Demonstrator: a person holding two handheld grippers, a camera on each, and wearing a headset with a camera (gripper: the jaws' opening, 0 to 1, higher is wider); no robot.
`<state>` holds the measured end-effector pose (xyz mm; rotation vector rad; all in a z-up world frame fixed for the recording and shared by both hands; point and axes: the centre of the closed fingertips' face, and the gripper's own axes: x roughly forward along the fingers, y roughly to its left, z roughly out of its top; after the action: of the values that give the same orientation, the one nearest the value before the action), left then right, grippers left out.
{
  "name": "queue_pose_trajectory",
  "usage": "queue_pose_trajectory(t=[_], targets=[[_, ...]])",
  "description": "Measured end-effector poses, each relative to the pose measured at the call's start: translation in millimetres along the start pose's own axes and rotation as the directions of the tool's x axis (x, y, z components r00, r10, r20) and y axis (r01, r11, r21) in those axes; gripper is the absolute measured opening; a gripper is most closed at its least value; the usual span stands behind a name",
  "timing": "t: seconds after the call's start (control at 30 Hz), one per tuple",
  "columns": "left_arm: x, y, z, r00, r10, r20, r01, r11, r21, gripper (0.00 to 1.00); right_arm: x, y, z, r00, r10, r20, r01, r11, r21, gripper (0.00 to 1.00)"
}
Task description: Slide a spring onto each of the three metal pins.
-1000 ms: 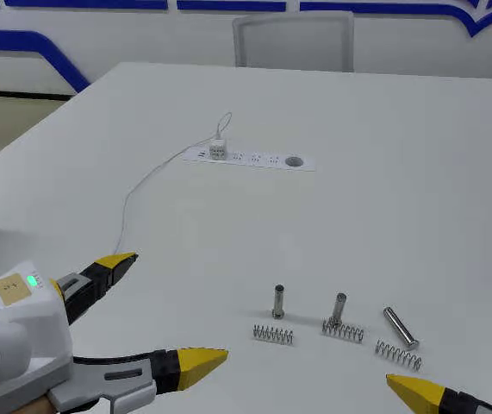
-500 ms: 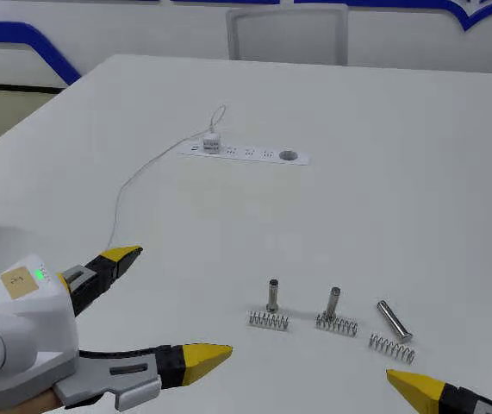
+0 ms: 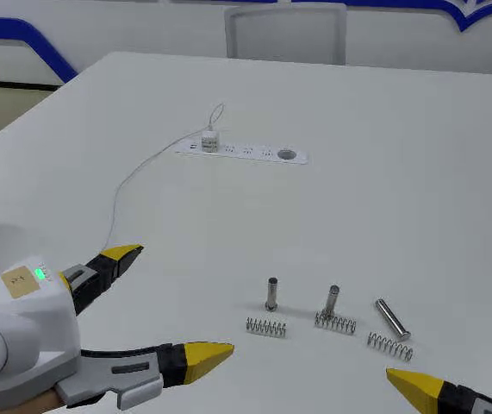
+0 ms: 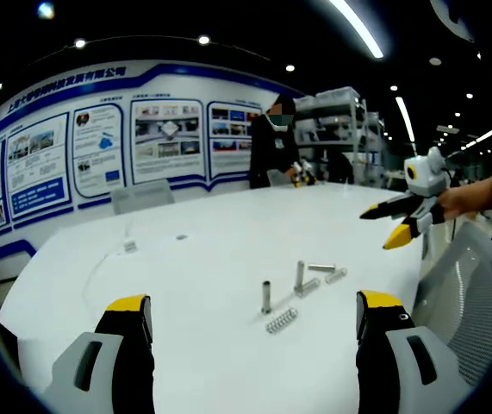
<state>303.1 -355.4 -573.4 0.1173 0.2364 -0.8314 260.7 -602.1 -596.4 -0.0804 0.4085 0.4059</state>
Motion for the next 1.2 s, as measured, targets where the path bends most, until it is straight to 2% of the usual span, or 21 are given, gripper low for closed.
queue_pose_trajectory(t=[0.1,0.17,0.27,0.3,0.47,0.6,0.8,0.93,1.03,1.1,1.2], targets=[[1.0,-0.6,0.6,1.0000,0.001,0.007,-0.001,1.000,-0.004,1.00,1.9,-3.9,2.3,0.9998,0.006,-0.021,-0.006,1.000,-0.024,0.87],[2.0,-0.9,-0.2,1.0000,0.003,0.009,-0.003,1.000,-0.005,1.00,5.9,-10.1,-0.2,0.9980,0.010,-0.062,-0.012,1.000,-0.026,0.84],[4.1,-2.6,-2.0,1.0000,-0.002,0.009,0.002,1.000,-0.009,1.00,14.0,-18.7,4.0,0.9971,0.017,-0.074,-0.020,0.999,-0.044,0.78],[5.2,-3.3,-3.0,1.0000,-0.005,0.008,0.005,1.000,-0.011,1.00,18.3,-20.5,4.5,0.9952,0.032,-0.093,-0.036,0.998,-0.047,0.77],[7.5,-2.6,-5.5,0.9999,0.008,0.012,-0.008,1.000,-0.019,1.00,36.3,-32.1,6.2,0.9884,0.038,-0.147,-0.049,0.996,-0.068,0.65],[8.6,-6.4,-5.4,0.9997,0.006,0.024,-0.005,0.999,-0.041,1.00,47.1,-38.2,2.6,0.9833,0.047,-0.176,-0.056,0.997,-0.049,0.59],[11.8,-12.0,-12.9,0.9999,0.000,0.013,0.001,0.998,-0.059,1.00,64.8,-43.0,-11.4,0.9671,0.059,-0.247,-0.073,0.996,-0.047,0.45],[13.1,-16.4,-17.6,0.9999,-0.011,-0.005,0.011,0.998,-0.057,1.00,80.1,-48.3,-20.7,0.9561,0.063,-0.286,-0.071,0.997,-0.017,0.37],[13.1,-16.8,-20.5,0.9998,-0.011,-0.015,0.010,0.998,-0.060,1.00,93.1,-47.7,-29.2,0.9438,0.080,-0.321,-0.077,0.997,0.022,0.30],[13.0,-16.4,-21.4,0.9998,-0.010,-0.018,0.009,0.998,-0.062,1.00,98.6,-46.5,-33.1,0.9379,0.087,-0.336,-0.080,0.996,0.036,0.29],[13.0,-15.5,-22.3,0.9998,-0.005,-0.019,0.004,0.998,-0.067,1.00,107.1,-42.9,-41.0,0.9244,0.098,-0.369,-0.087,0.995,0.047,0.26]])
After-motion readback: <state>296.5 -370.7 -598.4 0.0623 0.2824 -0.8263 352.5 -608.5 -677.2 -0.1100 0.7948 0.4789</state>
